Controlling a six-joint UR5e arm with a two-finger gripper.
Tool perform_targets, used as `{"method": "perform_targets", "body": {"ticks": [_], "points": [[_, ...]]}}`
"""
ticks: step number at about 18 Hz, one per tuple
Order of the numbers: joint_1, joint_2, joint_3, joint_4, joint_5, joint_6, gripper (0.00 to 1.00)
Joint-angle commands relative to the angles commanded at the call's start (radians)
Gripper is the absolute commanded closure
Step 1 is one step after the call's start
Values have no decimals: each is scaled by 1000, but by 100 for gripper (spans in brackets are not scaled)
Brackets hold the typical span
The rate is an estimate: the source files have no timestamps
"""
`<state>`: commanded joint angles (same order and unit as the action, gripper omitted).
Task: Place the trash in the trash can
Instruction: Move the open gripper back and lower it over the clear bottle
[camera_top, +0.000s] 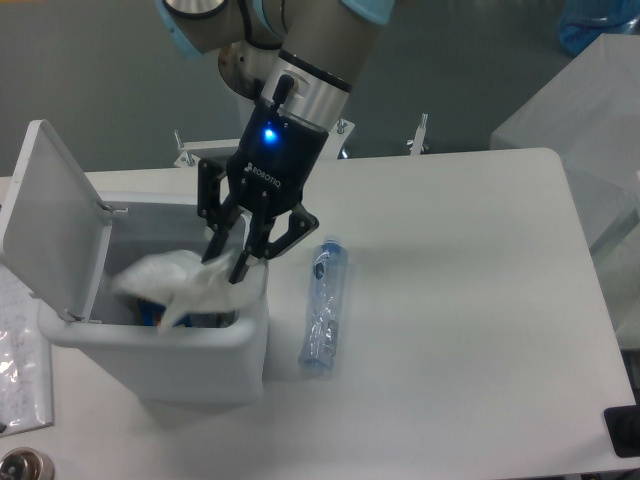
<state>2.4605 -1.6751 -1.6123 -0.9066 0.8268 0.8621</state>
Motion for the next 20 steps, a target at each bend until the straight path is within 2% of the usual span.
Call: {"method": "perform_targets", "body": {"ticks": [2, 5, 9, 13, 19, 20], "points": [[8, -5, 6, 0, -2, -6, 0], [50, -61, 35, 2, -6, -8, 0], [127, -161, 98, 0, -32, -37, 0], [164, -273, 164, -3, -20, -95, 0], [152, -356, 140, -9, 92, -95, 0], [143, -362, 137, -26, 107, -95, 0]]}}
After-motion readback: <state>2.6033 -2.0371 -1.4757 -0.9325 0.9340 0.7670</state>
